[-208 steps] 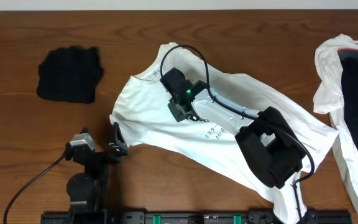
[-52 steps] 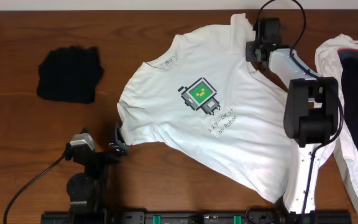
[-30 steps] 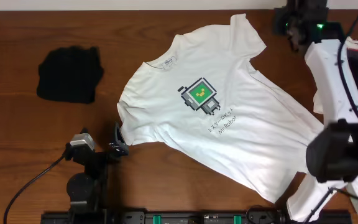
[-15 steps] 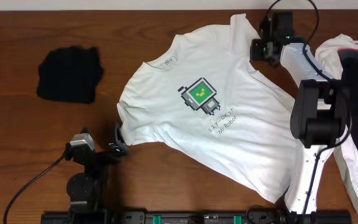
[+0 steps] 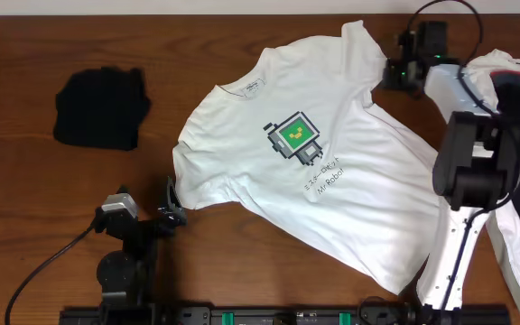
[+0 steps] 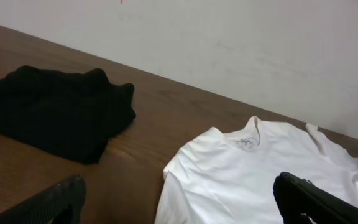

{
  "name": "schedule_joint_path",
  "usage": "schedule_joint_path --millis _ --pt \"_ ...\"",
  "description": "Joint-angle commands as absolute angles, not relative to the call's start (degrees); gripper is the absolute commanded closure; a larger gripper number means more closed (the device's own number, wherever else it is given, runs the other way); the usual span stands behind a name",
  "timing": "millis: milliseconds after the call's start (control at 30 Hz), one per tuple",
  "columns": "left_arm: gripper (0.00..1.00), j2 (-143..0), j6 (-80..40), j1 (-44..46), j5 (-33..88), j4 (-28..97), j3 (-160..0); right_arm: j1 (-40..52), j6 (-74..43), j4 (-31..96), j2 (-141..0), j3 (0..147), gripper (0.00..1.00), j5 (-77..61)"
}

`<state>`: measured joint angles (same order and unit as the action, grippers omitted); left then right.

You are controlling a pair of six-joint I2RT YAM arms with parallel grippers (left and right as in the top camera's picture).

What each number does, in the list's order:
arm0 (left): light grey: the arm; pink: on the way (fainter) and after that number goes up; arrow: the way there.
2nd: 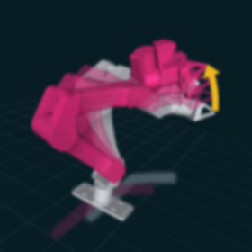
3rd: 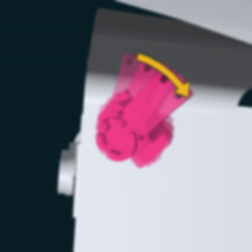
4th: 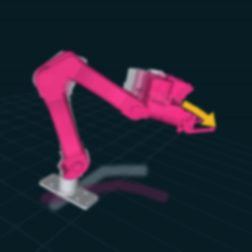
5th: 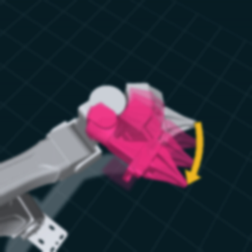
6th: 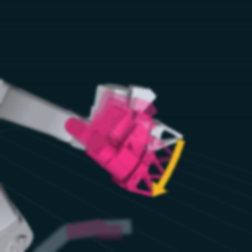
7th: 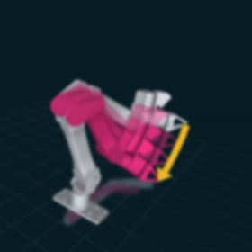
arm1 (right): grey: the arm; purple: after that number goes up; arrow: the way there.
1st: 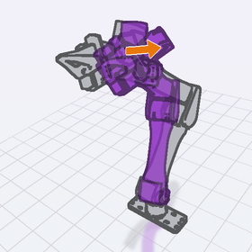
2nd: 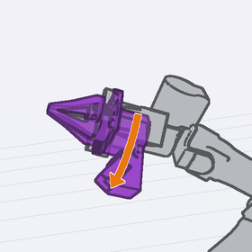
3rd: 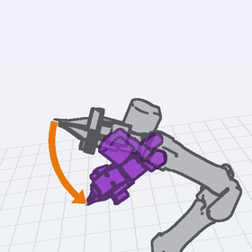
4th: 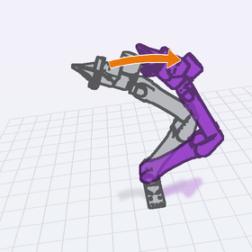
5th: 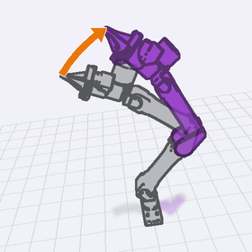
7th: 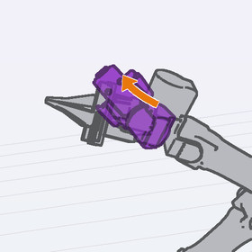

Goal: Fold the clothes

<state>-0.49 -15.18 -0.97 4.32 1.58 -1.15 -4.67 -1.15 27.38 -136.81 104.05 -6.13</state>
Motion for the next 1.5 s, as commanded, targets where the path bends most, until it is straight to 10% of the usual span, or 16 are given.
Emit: schedule_joint_path --millis 0,633,767,800,1467 --pt "0.02 -0.2 -14.7 -1.0 5.4 3.4 -0.2 -7.7 1.4 29.0 -140.5 103.0 0.99 -0.4" --pt "0.02 -0.2 -14.7 -1.0 5.4 3.4 -0.2 -7.7 2.2 41.1 -127.4 110.0 0.94 -8.1" --pt "0.02 -0.2 -14.7 -1.0 5.4 3.4 -0.2 -7.5 2.2 46.1 -121.1 110.0 0.35 -13.7" --pt "0.02 -0.2 -14.7 -1.0 5.4 3.4 -0.2 -7.4 2.2 47.0 -120.2 110.0 0.01 -14.6" --pt "0.02 -0.6 -19.2 -0.9 17.1 3.6 -4.2 -7.4 2.2 61.6 -118.0 109.8 0.01 -15.0"
